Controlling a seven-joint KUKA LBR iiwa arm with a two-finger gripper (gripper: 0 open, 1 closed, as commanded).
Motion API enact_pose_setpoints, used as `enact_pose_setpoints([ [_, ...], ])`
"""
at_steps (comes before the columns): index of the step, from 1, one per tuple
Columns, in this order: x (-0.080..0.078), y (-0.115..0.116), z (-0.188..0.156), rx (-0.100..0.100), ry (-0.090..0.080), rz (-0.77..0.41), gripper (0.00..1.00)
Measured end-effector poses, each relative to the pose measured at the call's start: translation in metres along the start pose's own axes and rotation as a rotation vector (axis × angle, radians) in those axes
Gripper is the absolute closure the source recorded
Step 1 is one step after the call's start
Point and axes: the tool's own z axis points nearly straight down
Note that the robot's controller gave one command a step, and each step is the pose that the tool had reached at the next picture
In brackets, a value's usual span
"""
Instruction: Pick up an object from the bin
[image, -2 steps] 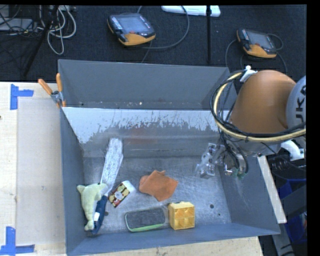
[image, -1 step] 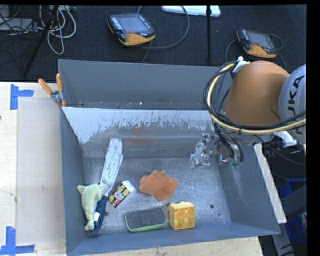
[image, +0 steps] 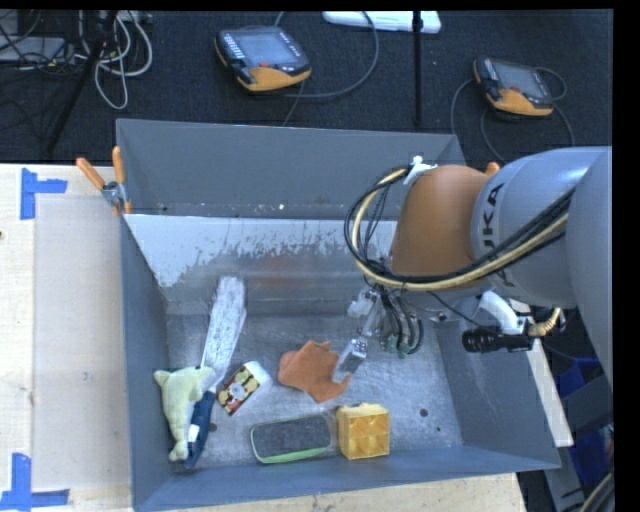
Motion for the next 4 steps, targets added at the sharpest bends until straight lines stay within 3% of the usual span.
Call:
enact_pose_setpoints([
  [1, 0.0, 0.004, 0.01, 0.002, 0.003, 0.007, 0.0],
  [2, 0.068, -0.03, 0.066, -0.005, -0.015, -0.266, 1.0],
  [3, 0.068, -0.03, 0.066, -0.005, -0.015, -0.266, 1.0],
  [4, 0.046, 0.004, 0.018, 0.003, 0.005, -0.23, 1.0],
])
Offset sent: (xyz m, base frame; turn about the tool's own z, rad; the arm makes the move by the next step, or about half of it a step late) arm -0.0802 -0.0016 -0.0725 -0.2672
